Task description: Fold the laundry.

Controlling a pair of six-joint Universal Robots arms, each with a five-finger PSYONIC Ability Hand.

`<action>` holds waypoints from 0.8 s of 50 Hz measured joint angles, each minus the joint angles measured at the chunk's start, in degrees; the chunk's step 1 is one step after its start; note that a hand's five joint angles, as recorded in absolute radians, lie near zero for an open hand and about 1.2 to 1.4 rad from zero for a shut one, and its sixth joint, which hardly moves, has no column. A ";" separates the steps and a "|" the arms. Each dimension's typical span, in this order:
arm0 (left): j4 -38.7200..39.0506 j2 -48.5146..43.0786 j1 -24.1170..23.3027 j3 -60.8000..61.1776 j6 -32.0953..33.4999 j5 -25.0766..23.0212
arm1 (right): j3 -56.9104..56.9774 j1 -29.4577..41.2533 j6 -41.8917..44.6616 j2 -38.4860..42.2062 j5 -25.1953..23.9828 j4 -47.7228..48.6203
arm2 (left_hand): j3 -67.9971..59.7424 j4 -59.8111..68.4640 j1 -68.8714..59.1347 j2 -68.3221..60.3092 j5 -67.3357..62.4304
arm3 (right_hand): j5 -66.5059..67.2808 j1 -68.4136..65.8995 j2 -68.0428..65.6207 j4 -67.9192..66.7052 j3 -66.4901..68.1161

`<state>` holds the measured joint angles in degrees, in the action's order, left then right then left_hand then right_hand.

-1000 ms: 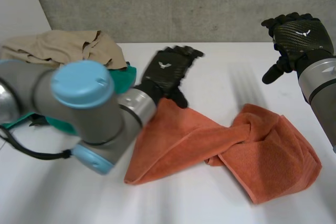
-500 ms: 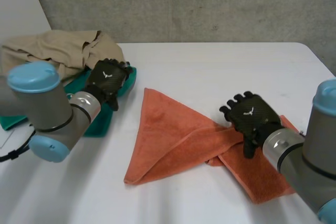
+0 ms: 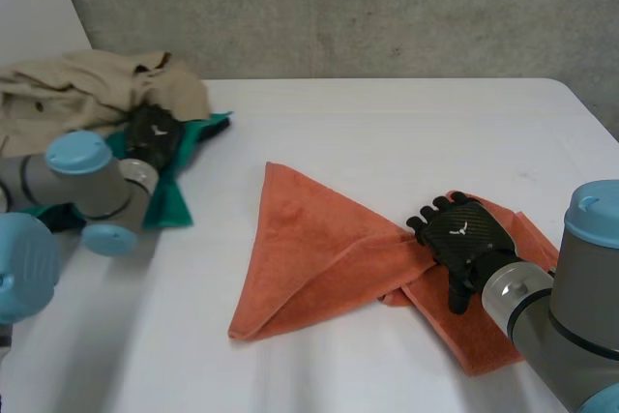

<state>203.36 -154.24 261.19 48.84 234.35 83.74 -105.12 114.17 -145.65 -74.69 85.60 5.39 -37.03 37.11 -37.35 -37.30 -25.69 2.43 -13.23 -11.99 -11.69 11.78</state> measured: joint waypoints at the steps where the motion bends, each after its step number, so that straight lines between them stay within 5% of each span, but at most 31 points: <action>1: -0.01 -0.39 0.79 -0.61 1.14 0.67 | -0.01 0.00 -0.08 0.00 -0.01 0.04 | 0.00 0.00 0.00 0.00 -0.09 | 0.00 0.00 0.00 0.00 0.00; 9: 0.21 -1.01 7.02 -3.41 6.42 4.47 | 0.11 0.02 -0.44 -0.02 -0.08 0.43 | 0.00 0.00 0.01 -0.03 -0.38 | 0.00 0.00 0.00 0.00 0.00; 18: 0.34 2.59 6.93 0.98 4.87 4.45 | 0.18 0.08 -0.49 -0.02 -0.08 0.83 | 3.32 -3.90 4.73 4.19 2.23 | 0.00 0.00 0.00 0.00 0.00; 24: 0.30 9.58 2.07 9.24 -0.68 4.16 | 0.24 0.02 -0.51 -0.11 -0.08 1.26 | 22.13 -23.82 23.25 22.64 21.70 | 0.00 0.00 0.00 0.00 0.00; 40: -3.48 35.29 -8.70 33.08 -20.38 3.58 | 2.49 -4.33 -1.45 -8.64 -0.26 -1.14 | 23.48 -24.75 23.95 24.34 22.94 | 0.00 0.00 0.00 0.00 0.00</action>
<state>199.88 -118.95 252.49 81.91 213.97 87.32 -102.63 109.85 -147.10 -83.33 85.34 4.26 -13.55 12.36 -13.40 -12.96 -2.74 2.43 -13.23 -11.98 -11.69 11.78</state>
